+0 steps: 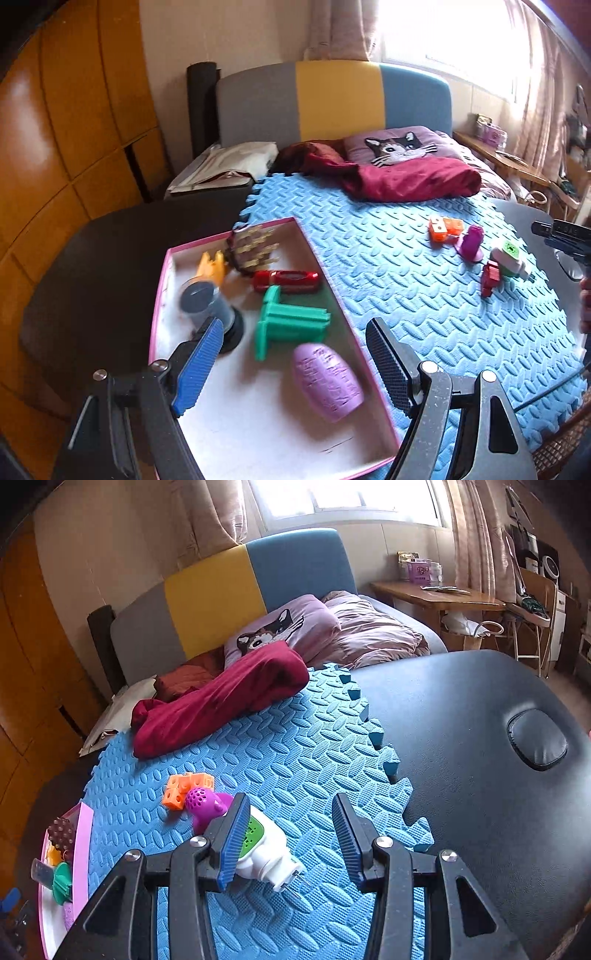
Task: Organize rigid objects
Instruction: 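Move both grippers back over the remaining toys on the mat, then grasp the magenta cup-shaped toy with the left gripper, then lift the magenta toy with the left gripper while the right gripper grasps the white-green plug, then carry the magenta toy into the tray and open the left gripper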
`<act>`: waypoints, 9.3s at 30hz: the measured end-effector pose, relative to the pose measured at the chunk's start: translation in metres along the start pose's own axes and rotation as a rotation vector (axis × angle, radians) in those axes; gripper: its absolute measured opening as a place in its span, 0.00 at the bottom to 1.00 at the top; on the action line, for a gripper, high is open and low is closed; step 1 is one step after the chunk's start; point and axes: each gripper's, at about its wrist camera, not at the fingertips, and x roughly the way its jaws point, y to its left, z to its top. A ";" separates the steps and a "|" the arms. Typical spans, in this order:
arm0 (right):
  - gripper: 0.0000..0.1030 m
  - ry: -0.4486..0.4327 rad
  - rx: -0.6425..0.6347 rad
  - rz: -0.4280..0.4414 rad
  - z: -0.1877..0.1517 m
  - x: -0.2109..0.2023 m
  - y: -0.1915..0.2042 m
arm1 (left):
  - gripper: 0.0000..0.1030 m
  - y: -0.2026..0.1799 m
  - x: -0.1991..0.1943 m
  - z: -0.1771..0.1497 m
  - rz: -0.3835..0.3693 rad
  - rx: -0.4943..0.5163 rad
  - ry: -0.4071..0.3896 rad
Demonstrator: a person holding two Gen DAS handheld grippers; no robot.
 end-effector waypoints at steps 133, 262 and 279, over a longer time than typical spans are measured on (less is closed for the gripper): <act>0.63 0.154 -0.255 0.003 -0.022 0.037 0.041 | 0.31 -0.150 0.079 -0.028 -0.363 0.191 0.044; 0.50 0.123 -0.408 -0.114 -0.035 0.074 0.048 | 0.30 0.095 0.057 -0.037 -0.062 -0.266 0.188; 0.50 0.124 -0.419 -0.116 -0.035 0.074 0.050 | 0.42 0.091 0.066 -0.027 0.027 -0.242 0.149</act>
